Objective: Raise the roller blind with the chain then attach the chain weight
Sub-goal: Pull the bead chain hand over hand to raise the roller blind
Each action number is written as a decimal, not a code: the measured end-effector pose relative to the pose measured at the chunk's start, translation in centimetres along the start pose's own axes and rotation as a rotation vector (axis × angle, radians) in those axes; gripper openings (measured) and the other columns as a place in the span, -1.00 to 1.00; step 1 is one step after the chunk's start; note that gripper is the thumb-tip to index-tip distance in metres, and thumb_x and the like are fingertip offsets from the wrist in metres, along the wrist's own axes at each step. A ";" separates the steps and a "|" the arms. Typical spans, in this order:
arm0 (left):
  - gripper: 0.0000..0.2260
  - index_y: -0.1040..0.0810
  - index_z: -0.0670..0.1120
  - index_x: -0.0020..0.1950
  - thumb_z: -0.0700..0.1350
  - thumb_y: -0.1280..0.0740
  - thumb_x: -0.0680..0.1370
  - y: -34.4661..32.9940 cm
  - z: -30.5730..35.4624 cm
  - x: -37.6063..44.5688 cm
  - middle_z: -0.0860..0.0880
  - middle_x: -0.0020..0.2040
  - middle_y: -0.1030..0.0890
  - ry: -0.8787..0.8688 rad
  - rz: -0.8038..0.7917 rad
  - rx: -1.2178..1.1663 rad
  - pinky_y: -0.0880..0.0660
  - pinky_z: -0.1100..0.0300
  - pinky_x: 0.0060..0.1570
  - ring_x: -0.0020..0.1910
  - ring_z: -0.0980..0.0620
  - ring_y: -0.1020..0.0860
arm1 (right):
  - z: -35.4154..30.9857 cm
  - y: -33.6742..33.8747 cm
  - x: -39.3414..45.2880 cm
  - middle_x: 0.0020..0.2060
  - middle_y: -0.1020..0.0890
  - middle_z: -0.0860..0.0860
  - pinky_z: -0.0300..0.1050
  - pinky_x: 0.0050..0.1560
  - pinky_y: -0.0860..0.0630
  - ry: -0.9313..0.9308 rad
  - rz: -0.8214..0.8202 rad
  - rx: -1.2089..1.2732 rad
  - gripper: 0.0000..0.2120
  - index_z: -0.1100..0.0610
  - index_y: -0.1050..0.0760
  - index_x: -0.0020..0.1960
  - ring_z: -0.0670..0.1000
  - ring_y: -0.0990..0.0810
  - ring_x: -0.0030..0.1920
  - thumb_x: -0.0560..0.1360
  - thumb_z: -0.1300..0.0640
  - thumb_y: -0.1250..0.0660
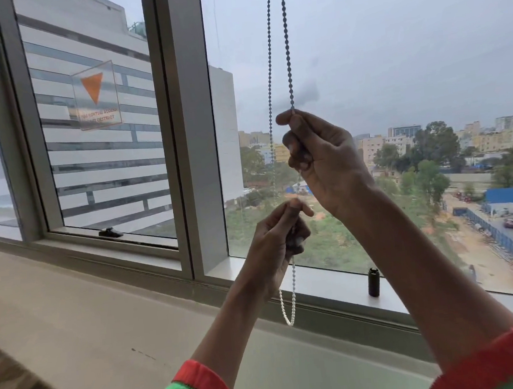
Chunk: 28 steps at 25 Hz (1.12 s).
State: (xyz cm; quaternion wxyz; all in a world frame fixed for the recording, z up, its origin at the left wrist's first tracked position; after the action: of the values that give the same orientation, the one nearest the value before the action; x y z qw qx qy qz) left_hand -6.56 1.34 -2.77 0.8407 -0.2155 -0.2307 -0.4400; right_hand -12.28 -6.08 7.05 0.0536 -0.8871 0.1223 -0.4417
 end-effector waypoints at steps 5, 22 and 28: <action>-0.73 -0.65 -0.08 -0.10 0.01 -0.21 0.54 0.8 -1.7 -0.6 -0.02 -0.33 -0.61 0.102 -0.011 0.060 -0.35 0.19 -0.23 -0.32 0.07 -0.52 | 2.0 2.6 -2.7 -0.51 -0.43 -0.09 -0.32 -0.44 -0.20 -0.035 0.006 -0.036 -0.82 0.18 -0.56 -0.09 -0.14 -0.30 -0.46 0.55 0.25 -0.18; -0.77 -0.58 -0.05 -0.17 -0.10 -0.20 0.61 -2.6 8.6 6.9 0.09 -0.54 -0.25 -0.215 0.118 -0.056 -0.13 0.31 -0.56 -0.54 0.13 -0.13 | 8.5 5.3 -8.8 -0.41 -0.49 -0.10 -0.39 -0.31 -0.35 -0.105 -0.045 -0.175 -0.78 0.12 -0.63 -0.17 -0.13 -0.37 -0.41 0.52 0.29 -0.24; -0.78 -0.57 -0.04 -0.17 -0.10 -0.19 0.61 -2.1 8.3 6.1 0.08 -0.50 -0.24 -0.250 0.087 -0.065 -0.11 0.31 -0.53 -0.52 0.13 -0.11 | 8.3 5.9 -8.1 -0.48 -0.50 -0.06 -0.37 -0.34 -0.31 -0.129 -0.060 -0.256 -0.74 0.09 -0.64 -0.17 -0.13 -0.39 -0.43 0.53 0.31 -0.23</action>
State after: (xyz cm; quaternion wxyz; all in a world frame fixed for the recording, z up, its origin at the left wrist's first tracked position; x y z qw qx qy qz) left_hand -6.89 1.03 7.71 0.8163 -0.3054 -0.3097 -0.3800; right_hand -11.35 -9.70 -5.41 -0.0654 -0.9166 0.1474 -0.3659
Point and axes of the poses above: each hand's wrist, its own x-axis towards the middle knuckle, its own y-axis out of the back of the hand, z = x × y, the point moved 1 cm from there along x, towards the middle knuckle
